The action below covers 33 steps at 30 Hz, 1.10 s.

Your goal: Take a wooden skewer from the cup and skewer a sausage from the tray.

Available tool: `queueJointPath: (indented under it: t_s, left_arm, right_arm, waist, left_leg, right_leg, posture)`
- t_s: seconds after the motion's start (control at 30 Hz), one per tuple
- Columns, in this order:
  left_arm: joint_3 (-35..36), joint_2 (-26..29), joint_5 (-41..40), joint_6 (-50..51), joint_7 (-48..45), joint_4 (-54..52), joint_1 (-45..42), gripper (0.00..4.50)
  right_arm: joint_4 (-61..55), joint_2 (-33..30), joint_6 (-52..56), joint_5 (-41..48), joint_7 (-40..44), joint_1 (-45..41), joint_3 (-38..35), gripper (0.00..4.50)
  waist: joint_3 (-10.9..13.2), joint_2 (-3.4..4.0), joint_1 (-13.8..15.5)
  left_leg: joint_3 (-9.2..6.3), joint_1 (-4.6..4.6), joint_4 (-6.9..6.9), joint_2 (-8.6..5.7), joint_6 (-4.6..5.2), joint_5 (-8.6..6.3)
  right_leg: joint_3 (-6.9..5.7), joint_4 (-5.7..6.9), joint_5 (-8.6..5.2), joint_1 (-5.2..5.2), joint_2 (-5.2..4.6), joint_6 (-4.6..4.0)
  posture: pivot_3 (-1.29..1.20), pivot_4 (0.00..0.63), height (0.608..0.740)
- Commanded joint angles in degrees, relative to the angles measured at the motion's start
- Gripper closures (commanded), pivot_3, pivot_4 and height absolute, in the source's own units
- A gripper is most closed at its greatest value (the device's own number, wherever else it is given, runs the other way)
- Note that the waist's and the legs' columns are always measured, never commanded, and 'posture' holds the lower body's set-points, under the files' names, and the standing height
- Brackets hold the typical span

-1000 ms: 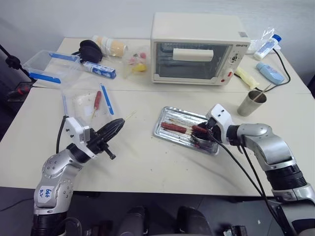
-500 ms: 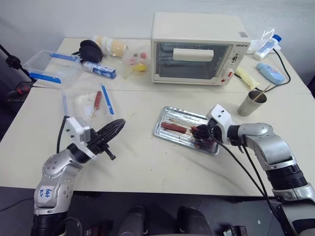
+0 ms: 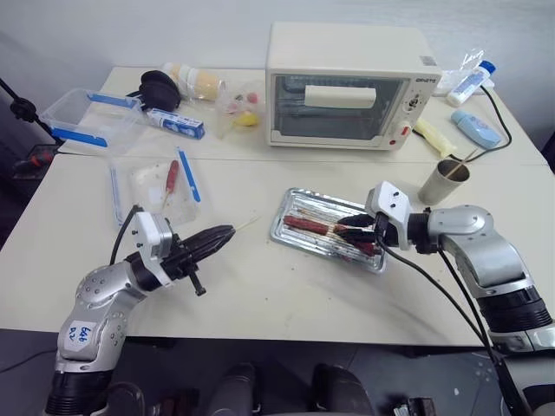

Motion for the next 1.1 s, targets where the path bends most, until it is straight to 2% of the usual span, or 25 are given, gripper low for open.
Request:
queueJointPath:
  t_s: [0.03,0.27,0.6,1.1]
  left_arm:
    - [0.1,0.1,0.0,-0.5,0.0,-1.5,-0.1,4.50]
    - [0.0,-0.1,-0.1,-0.6,0.1,-1.4,-0.4,4.50]
    - [-0.2,-0.6,0.1,-0.4,1.1,-1.4,-1.2,4.50]
    - [-0.8,-0.6,0.0,0.0,1.8,-1.6,-2.1,4.50]
  right_arm:
    - [0.8,0.0,2.0,-1.1,-1.9,-1.5,-0.8,3.41]
    - [3.0,0.6,5.5,-2.4,-2.7,-2.3,0.7,3.41]
    - [-0.2,1.8,10.9,0.8,-1.7,-1.9,-0.5,3.41]
    - [-0.7,1.9,11.6,0.0,-1.5,-0.4,0.4,3.41]
  waist:
    - [0.0,0.00,0.0]
    - [0.0,0.00,0.0]
    - [0.0,0.00,0.0]
    - [0.0,0.00,0.0]
  left_leg:
    - [0.00,0.00,0.00,0.00,0.00,0.00]
    - [0.00,0.00,0.00,0.00,0.00,0.00]
    - [0.00,0.01,0.01,0.00,0.00,0.00]
    - [0.01,0.01,0.01,0.00,0.00,0.00]
  right_leg:
    - [0.00,0.00,0.00,0.00,0.00,0.00]
    - [0.00,0.00,0.00,0.00,0.00,0.00]
    - [0.01,0.03,0.00,0.00,0.00,0.00]
    - [0.01,0.02,0.00,0.00,0.00,0.00]
  posture:
    - [0.00,0.150,0.740]
    - [0.00,0.150,0.740]
    - [0.00,0.150,0.740]
    - [0.00,0.150,0.740]
